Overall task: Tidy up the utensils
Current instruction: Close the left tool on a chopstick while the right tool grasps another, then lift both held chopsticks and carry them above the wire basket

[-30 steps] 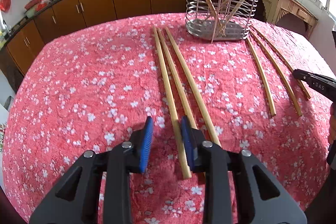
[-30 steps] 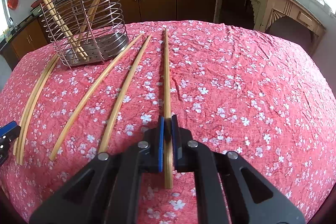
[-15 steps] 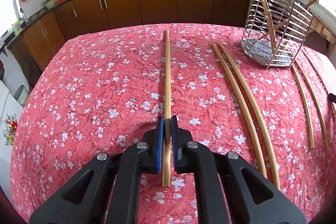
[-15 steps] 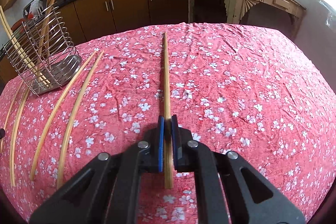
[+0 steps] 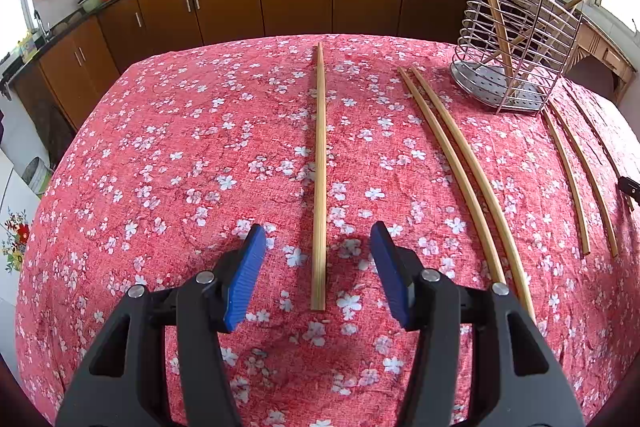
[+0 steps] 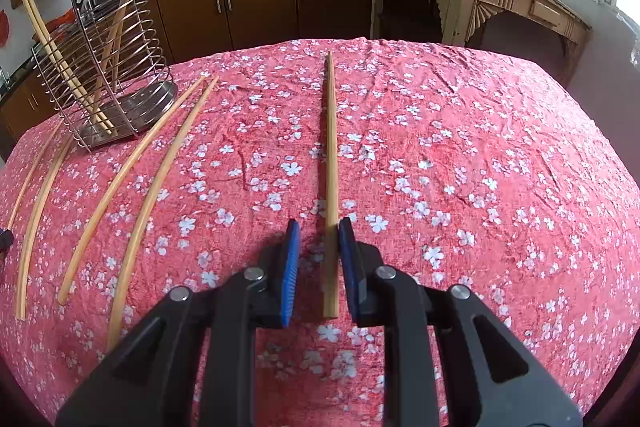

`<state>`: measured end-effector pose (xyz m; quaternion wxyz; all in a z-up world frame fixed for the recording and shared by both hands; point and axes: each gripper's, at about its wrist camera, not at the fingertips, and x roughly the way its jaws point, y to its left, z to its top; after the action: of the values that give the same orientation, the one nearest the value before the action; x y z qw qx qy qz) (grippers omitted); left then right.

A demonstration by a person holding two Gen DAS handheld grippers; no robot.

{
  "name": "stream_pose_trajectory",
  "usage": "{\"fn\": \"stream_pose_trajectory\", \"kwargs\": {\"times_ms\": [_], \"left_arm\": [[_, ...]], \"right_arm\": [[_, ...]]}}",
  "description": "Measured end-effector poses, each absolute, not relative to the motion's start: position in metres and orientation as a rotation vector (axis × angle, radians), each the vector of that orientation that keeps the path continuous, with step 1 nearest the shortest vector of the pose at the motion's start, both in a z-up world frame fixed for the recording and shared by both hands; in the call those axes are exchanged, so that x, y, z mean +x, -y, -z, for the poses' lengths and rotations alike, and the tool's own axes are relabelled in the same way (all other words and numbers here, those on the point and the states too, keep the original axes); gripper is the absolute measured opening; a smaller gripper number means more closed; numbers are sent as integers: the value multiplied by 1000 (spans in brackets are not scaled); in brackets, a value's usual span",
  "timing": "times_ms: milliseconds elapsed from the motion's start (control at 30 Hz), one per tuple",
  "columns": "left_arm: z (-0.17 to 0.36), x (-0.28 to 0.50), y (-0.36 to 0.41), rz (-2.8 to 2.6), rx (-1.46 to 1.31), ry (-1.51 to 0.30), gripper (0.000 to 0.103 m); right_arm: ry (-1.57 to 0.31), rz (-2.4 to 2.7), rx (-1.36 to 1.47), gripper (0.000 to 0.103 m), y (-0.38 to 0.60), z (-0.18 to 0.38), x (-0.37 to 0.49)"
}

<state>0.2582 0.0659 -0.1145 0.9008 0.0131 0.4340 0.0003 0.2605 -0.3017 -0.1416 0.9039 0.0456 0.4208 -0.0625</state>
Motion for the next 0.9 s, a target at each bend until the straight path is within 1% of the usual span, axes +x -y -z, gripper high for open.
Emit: {"fn": "stream_pose_trajectory", "kwargs": {"times_ms": [233,300,333,367,433,467,500,533,600,633,900], "left_arm": [[114,254,-67,-6,29,-897,54],[114,251,-68,-7,32,-896,52],[114,250,-67,-6,33,-895,47],[114,248,-67,-5,35,-893,45],[113,245,-66,-1,41,-891,36],[113,243,-65,0,45,-890,34],[113,243,-64,0,48,-889,28],[113,242,-63,0,51,-889,21],[112,240,-62,-8,56,-888,11],[112,239,-61,-10,58,-888,7],[103,225,-67,-8,38,-870,7]], "right_arm": [[-871,129,93,21,304,143,253],[-871,128,93,21,304,142,248],[-871,128,93,21,304,142,247],[-872,128,94,20,304,142,245],[-872,130,92,18,303,142,242],[-872,130,91,17,303,142,240],[-872,131,92,15,303,143,239],[-872,132,92,10,303,143,239],[-872,133,93,8,303,143,238],[-871,132,101,8,303,143,237],[-829,128,110,8,306,129,217]]}}
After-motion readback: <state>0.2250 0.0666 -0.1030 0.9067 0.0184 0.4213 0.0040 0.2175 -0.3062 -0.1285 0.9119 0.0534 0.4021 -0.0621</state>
